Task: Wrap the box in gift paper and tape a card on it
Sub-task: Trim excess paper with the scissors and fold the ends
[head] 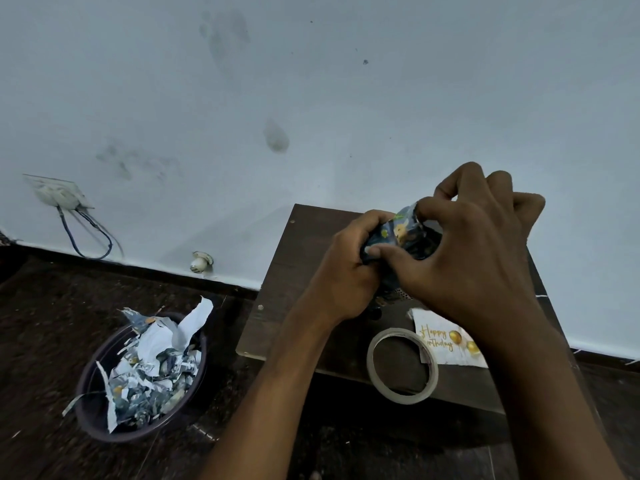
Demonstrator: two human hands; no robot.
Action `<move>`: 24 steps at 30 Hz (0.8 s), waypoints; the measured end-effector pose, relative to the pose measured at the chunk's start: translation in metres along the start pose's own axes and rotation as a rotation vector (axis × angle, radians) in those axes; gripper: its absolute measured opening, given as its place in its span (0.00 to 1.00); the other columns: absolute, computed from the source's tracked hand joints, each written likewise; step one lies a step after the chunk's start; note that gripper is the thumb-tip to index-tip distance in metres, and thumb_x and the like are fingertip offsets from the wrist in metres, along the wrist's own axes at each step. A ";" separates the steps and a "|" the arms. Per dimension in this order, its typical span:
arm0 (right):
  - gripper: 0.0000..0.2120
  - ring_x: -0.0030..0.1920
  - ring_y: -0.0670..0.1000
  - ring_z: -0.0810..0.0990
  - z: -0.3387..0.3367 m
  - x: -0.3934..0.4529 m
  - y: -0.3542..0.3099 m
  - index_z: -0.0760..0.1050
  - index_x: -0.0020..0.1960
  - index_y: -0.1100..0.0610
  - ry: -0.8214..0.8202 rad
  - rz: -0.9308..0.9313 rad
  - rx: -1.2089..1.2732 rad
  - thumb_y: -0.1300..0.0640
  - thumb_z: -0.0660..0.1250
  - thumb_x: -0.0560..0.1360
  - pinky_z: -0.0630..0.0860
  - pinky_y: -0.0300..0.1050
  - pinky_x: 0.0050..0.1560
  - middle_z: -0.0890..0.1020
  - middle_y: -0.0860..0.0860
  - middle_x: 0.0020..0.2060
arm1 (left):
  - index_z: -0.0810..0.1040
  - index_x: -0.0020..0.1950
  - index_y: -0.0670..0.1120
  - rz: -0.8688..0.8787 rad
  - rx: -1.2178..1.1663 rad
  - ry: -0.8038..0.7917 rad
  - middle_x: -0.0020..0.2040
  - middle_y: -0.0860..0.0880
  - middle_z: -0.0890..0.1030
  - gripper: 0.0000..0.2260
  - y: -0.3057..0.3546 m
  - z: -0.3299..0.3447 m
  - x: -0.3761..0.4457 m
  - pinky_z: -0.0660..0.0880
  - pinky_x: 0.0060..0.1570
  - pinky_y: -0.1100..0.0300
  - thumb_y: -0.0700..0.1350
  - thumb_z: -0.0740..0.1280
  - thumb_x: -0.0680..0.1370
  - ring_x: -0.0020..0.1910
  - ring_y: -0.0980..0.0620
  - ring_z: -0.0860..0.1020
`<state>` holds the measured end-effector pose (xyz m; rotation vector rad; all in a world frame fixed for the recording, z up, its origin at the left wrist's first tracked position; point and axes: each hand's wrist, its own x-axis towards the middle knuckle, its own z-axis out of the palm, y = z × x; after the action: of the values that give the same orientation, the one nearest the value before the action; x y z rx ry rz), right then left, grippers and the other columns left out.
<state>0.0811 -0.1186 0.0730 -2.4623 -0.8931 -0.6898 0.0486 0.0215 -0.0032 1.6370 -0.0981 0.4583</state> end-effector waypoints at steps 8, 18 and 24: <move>0.20 0.49 0.45 0.62 0.007 0.001 0.003 0.71 0.28 0.44 0.006 0.212 0.376 0.48 0.82 0.67 0.61 0.52 0.56 0.70 0.42 0.43 | 0.76 0.60 0.40 0.001 0.013 -0.010 0.53 0.39 0.81 0.14 -0.002 0.005 -0.001 0.80 0.50 0.42 0.31 0.64 0.76 0.52 0.41 0.82; 0.12 0.57 0.48 0.66 0.006 0.003 0.021 0.74 0.34 0.37 -0.081 0.096 0.444 0.35 0.75 0.61 0.71 0.66 0.57 0.73 0.41 0.54 | 0.77 0.63 0.43 -0.047 -0.006 0.009 0.55 0.41 0.82 0.14 0.000 0.004 -0.001 0.81 0.53 0.40 0.34 0.64 0.79 0.53 0.42 0.82; 0.14 0.61 0.48 0.69 0.008 0.003 0.029 0.85 0.42 0.51 -0.191 -0.066 0.239 0.47 0.85 0.61 0.54 0.47 0.58 0.74 0.42 0.66 | 0.76 0.65 0.40 -0.051 0.044 0.005 0.56 0.41 0.82 0.18 0.002 0.006 -0.002 0.79 0.53 0.36 0.33 0.63 0.76 0.55 0.41 0.82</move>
<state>0.1050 -0.1331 0.0625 -2.3187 -1.0652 -0.3487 0.0481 0.0152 -0.0026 1.6773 -0.0429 0.4277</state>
